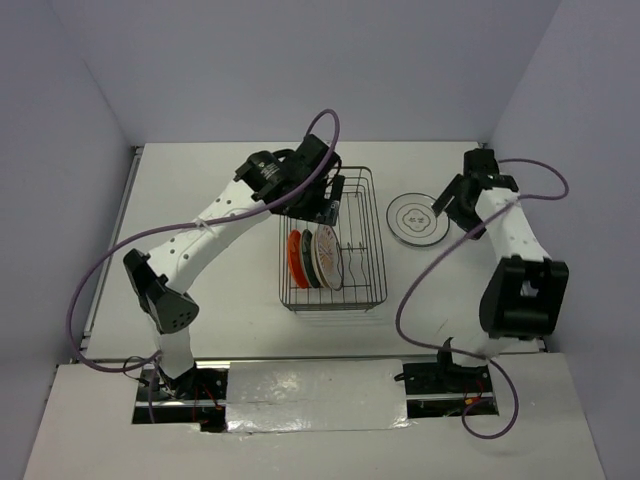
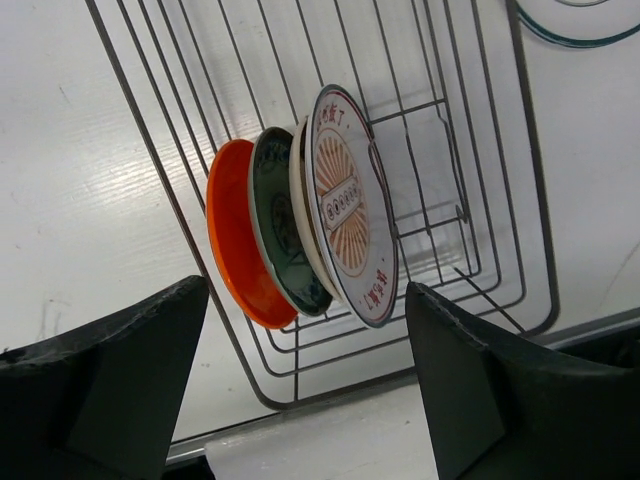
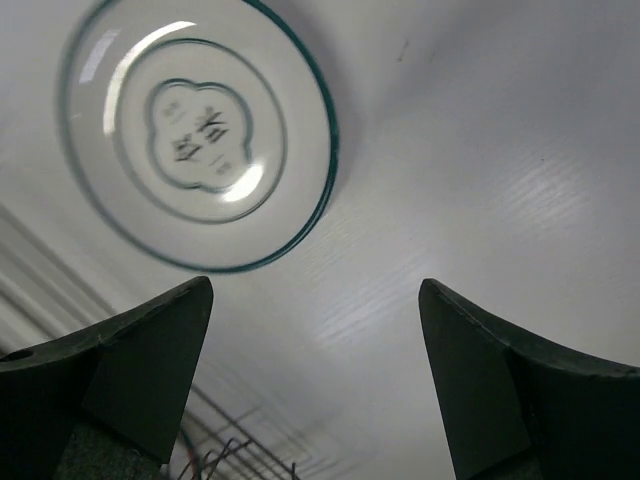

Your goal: Unload the plates from the dish rack

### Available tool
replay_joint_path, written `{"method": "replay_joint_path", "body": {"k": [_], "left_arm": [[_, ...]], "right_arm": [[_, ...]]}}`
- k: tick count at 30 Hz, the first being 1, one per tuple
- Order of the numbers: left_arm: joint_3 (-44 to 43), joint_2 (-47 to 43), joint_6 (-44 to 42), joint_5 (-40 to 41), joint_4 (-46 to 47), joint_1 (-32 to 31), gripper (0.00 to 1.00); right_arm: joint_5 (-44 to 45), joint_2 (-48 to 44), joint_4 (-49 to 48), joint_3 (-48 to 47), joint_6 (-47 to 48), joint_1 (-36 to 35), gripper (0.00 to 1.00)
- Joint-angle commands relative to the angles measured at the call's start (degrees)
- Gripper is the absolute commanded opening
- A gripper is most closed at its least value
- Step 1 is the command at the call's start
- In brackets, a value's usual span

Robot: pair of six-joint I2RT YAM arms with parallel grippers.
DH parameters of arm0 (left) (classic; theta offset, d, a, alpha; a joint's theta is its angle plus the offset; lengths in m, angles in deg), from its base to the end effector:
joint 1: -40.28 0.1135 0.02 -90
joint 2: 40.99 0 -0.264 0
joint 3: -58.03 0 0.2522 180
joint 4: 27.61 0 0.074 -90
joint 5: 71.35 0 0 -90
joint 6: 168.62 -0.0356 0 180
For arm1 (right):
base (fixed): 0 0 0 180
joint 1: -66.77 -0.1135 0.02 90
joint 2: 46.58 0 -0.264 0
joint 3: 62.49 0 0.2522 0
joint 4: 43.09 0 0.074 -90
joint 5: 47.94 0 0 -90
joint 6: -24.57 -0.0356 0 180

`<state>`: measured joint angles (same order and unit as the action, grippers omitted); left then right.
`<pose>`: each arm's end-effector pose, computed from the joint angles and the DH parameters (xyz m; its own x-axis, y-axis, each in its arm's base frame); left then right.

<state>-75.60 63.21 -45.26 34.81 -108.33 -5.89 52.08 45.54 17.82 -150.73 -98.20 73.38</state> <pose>0.2648 -0.2616 0.4089 -0.7661 0.0354 -0.6418 0.1809 0.9700 -0.1625 0.3249 -0.0439 0.2616 -0.6545 0.6124 -0.4434 0.6437 0.7590 0.0982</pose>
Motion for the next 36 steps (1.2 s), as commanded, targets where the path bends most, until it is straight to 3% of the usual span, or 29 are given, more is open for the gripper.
{"method": "replay_joint_path", "body": {"k": [1, 9, 13, 25, 32, 36], "left_arm": [[-2.73, 3.19, 1.61, 3.25, -1.41, -0.93, 0.91], [-0.98, 7.51, 7.85, 5.99, -1.42, -2.52, 0.68], [-0.10, 8.47, 9.17, 5.90, -0.54, -3.13, 0.62], [2.28, 10.93, 12.43, 5.90, -0.63, -4.19, 0.48], [2.19, 11.29, 13.39, 5.63, -0.80, -4.45, 0.22], [1.49, 11.37, 13.48, 4.58, -0.19, -4.80, 0.19]], "right_arm": [[0.45, -13.52, 1.62, 1.69, -0.80, -1.42, 0.91], [-3.52, -25.58, 2.76, 8.64, 0.43, -4.24, 0.91], [-3.08, -29.00, 4.08, 9.70, 2.27, -4.41, 0.91], [-4.04, -31.65, 4.96, 11.11, 4.12, -4.33, 0.91], [-4.13, -32.17, 5.49, 9.88, 4.65, -4.33, 0.91], [-4.48, -32.09, 5.67, 9.53, 4.74, -4.33, 0.91]]}}
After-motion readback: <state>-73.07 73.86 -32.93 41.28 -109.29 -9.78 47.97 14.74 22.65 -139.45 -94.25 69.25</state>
